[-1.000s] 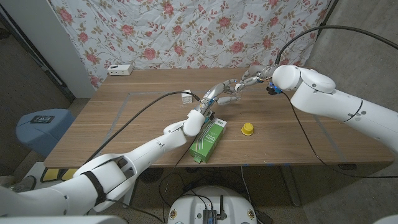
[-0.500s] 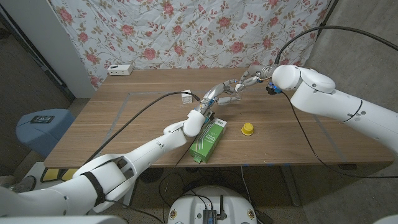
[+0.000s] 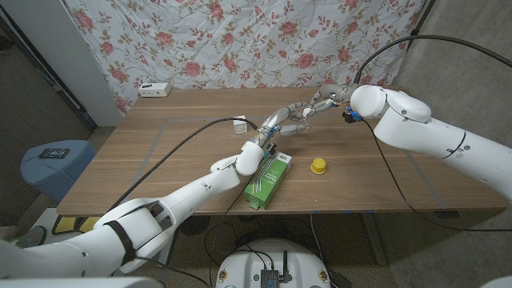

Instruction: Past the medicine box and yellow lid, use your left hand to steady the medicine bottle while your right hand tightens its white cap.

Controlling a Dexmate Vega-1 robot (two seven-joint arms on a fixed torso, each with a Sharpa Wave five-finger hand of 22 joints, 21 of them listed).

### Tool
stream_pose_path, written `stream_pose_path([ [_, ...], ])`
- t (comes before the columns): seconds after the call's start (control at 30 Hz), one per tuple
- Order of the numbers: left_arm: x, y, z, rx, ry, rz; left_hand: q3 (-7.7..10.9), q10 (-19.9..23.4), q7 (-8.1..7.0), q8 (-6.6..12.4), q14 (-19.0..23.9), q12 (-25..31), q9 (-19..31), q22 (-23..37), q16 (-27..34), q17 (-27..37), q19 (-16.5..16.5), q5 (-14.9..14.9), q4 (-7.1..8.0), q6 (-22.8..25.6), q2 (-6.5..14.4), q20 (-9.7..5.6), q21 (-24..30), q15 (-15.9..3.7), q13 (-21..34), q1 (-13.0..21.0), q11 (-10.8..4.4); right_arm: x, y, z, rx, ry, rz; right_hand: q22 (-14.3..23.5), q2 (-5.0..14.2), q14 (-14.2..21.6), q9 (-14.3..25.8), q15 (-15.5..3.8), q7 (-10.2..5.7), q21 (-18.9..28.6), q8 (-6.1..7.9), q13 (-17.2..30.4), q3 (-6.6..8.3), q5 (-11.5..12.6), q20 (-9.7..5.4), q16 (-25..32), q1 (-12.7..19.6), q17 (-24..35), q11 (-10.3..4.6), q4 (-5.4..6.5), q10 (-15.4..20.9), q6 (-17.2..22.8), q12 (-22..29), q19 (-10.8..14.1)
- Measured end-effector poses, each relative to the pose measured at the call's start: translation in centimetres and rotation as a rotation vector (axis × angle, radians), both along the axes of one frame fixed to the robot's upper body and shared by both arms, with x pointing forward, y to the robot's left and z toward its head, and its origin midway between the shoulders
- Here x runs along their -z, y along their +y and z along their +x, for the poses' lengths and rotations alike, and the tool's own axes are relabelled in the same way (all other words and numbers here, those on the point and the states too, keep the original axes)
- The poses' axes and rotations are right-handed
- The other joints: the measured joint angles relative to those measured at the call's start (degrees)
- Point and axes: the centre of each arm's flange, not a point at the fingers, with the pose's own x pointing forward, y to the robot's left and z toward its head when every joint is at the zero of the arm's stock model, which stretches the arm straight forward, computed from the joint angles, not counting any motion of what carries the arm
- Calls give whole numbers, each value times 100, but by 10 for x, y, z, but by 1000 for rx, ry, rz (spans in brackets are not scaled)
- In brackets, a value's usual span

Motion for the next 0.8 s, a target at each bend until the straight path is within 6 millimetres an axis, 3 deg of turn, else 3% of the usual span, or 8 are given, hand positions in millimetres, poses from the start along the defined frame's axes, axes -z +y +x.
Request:
stream_pose_path([
  [0.33, 3, 0, -2, -4, 4, 0, 27, 0, 0, 0, 0, 18, 0, 0, 0, 0, 0, -4, -27, 0, -30, 0, 0, 0, 1, -29, 0, 1, 0, 0, 0, -8, 5, 0, -15, 61, -26, -20, -50, 0, 43, 0, 24, -29, -30, 0, 16, 1, -40, 24, 81, 192, 26, 30],
  [0.8, 5, 1, -4, -6, 6, -1, 26, 0, 0, 0, 0, 18, 0, 0, 0, -1, 0, -15, -27, 0, -27, 0, 0, 0, 0, -29, 0, 4, 0, -1, 2, -18, 12, 1, 16, 174, -68, -70, -150, 14, 232, 1, 45, -64, -52, 40, 61, 1, -123, 46, 307, 723, 70, 52],
])
